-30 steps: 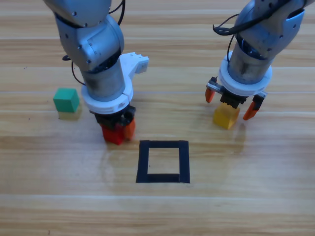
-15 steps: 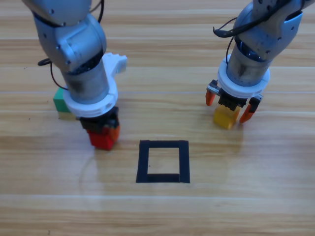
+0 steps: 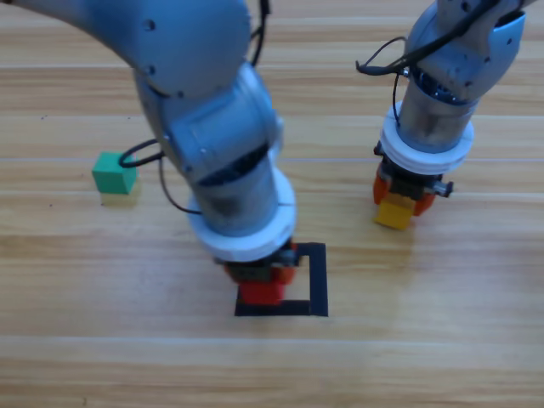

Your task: Stack the blocks in the rectangular block: red at the bottom, yellow in the middle, green on top

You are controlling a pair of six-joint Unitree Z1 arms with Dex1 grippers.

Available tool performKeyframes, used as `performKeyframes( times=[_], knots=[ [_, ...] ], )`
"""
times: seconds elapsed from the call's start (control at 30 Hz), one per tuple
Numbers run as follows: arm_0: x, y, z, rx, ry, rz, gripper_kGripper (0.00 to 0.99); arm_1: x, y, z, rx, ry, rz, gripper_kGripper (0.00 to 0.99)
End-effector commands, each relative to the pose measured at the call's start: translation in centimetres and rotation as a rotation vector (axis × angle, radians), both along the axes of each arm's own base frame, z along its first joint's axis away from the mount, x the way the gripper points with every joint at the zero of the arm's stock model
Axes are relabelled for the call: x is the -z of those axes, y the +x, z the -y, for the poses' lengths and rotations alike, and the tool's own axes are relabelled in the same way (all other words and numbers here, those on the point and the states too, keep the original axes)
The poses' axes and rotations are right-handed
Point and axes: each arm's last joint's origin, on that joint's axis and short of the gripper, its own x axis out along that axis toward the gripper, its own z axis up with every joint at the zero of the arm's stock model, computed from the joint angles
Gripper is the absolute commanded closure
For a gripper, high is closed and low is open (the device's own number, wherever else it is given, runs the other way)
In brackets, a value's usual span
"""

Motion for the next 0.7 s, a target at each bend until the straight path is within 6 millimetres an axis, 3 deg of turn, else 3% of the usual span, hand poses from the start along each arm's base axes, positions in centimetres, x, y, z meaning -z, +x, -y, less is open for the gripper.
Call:
performKeyframes(
  times=[0.03, 0.2, 0.47, 0.7],
  knots=[
    [1.9, -0.8, 3.0, 0.009, 0.015, 0.014, 0.949, -5.6, -0.4, 1.8, -0.172, -0.043, 0.008, 0.844],
    [2.7, -0.3, 3.8, 0.005, 0.024, 0.020, 0.949, -7.0, -0.7, 1.9, -0.304, -0.070, -0.021, 0.844],
    [3.6, 0.3, 4.6, 0.061, 0.043, 0.019, 0.949, -6.4, -1.1, 2.2, -0.313, -0.082, -0.047, 0.844],
    [3.8, 0.9, 4.1, 0.074, 0.075, 0.034, 0.950, -6.1, -0.8, 2.3, -0.314, -0.067, -0.060, 0.844]
  ],
)
